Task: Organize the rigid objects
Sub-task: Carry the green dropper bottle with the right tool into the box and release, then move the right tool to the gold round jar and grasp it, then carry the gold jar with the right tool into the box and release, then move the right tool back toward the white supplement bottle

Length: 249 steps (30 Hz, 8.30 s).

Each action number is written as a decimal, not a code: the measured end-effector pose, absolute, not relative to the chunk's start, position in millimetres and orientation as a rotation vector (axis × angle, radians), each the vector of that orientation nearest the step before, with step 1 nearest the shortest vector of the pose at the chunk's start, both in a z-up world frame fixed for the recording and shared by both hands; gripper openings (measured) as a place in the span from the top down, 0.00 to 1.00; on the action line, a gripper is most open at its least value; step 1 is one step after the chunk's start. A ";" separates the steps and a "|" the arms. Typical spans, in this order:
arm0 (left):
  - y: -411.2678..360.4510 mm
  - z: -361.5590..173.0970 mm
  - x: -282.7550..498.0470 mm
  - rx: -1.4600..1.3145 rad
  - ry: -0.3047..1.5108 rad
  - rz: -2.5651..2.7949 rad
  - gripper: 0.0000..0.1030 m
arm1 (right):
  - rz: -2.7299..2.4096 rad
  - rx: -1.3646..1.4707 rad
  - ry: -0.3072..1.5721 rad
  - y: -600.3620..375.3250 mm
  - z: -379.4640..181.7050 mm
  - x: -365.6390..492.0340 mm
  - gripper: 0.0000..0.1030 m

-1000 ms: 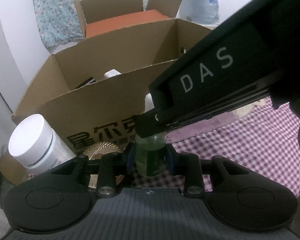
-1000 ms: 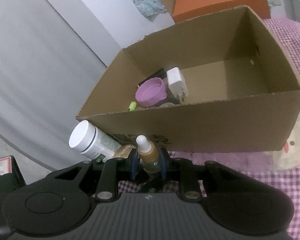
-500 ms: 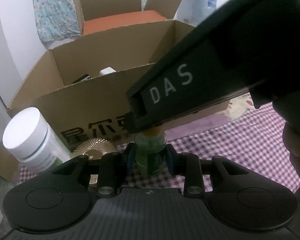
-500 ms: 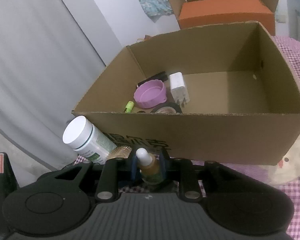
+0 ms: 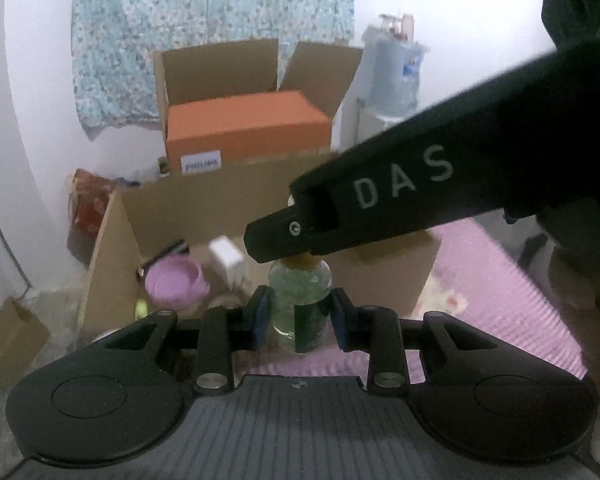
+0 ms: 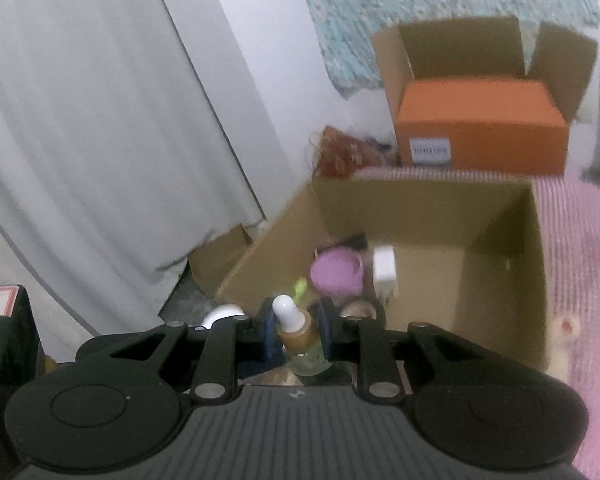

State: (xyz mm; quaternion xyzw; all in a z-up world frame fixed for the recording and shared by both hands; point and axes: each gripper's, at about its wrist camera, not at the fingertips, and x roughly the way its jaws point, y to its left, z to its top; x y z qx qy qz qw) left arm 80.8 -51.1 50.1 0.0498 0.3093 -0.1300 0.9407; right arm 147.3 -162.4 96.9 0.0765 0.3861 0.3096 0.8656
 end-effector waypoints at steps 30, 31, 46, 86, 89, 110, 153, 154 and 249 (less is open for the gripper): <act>-51.4 1.1 287.6 0.039 0.936 -0.171 0.65 | 0.622 0.175 1.076 -155.9 13.0 356.5 0.78; -52.3 1.3 286.8 0.042 0.942 -0.170 0.64 | 0.624 0.177 1.072 -155.8 13.6 356.3 0.78; -52.1 46.7 235.6 0.009 0.846 -0.202 0.54 | 0.631 0.302 0.939 -197.6 71.3 304.4 0.77; 13.8 -42.5 69.6 0.010 0.816 -0.089 0.43 | 0.625 0.449 1.024 -160.6 -14.1 122.8 0.54; 16.4 -47.6 74.5 0.002 0.821 -0.086 0.43 | 0.629 0.456 1.033 -153.4 -21.9 137.0 0.54; -3.6 -48.2 73.8 0.014 0.789 -0.179 0.43 | 0.615 0.373 1.062 -146.4 -31.8 138.3 0.59; -71.1 -68.6 103.3 0.092 0.878 -0.274 0.46 | 0.509 0.575 1.090 -206.2 -53.1 115.3 0.55; -70.7 -68.7 103.0 0.088 0.879 -0.274 0.46 | 0.510 0.574 1.090 -206.0 -52.8 115.2 0.55; -81.5 68.5 170.3 -0.001 0.837 -0.252 0.30 | 0.551 0.572 0.774 -275.9 102.8 181.1 0.43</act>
